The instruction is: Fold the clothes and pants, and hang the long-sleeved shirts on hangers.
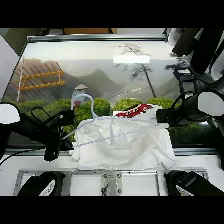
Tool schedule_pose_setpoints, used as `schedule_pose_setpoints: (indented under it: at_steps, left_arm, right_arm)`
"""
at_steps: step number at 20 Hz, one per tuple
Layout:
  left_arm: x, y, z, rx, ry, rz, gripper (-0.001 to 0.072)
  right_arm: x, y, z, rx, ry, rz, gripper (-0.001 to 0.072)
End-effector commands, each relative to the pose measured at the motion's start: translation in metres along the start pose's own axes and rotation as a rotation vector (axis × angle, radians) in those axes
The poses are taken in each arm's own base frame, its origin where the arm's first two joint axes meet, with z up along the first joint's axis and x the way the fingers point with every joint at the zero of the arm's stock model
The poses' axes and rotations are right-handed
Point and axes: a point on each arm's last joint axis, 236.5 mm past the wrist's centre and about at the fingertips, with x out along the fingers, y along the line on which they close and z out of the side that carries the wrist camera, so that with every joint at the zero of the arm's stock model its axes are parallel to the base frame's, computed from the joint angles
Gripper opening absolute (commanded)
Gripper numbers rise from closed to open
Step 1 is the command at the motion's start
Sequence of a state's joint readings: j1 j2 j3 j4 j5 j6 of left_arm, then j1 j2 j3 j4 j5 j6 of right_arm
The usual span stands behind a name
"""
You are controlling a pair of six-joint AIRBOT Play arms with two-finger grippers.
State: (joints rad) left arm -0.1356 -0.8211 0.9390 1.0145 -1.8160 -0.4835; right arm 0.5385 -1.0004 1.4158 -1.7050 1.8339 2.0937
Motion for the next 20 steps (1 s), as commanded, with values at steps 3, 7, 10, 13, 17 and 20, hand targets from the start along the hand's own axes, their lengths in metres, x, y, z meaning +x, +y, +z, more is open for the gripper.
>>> schedule_pose_setpoints:
  at_steps: [3,7,10,13,17,20]
  left_arm:
    - [0.006,-0.007,0.004,-0.023,0.022,-0.003,0.0012]
    - [0.006,0.006,0.011,-0.032,-0.01,0.048,0.0012]
    - [0.005,0.015,0.016,-0.075,-0.035,0.084,0.0012]
    - [0.008,0.015,0.017,-0.082,-0.033,0.065,0.0012]
    - [0.024,0.01,0.02,-0.058,0.014,-0.003,0.0012]
    - [0.036,0.013,0.032,-0.045,0.013,0.001,0.0012]
  right_arm:
    - [0.0,0.0,0.0,0.018,-0.001,0.001,0.0025]
    - [0.0,0.0,0.0,0.031,-0.001,0.002,0.0025]
    - [0.0,0.0,0.0,0.033,0.0,0.002,0.0025]
    - [0.0,0.0,0.0,0.033,-0.001,0.002,0.0025]
    - [0.0,0.0,0.0,0.033,-0.001,0.001,0.0026]
    - [0.0,0.0,0.0,0.032,-0.001,0.0,0.0025]
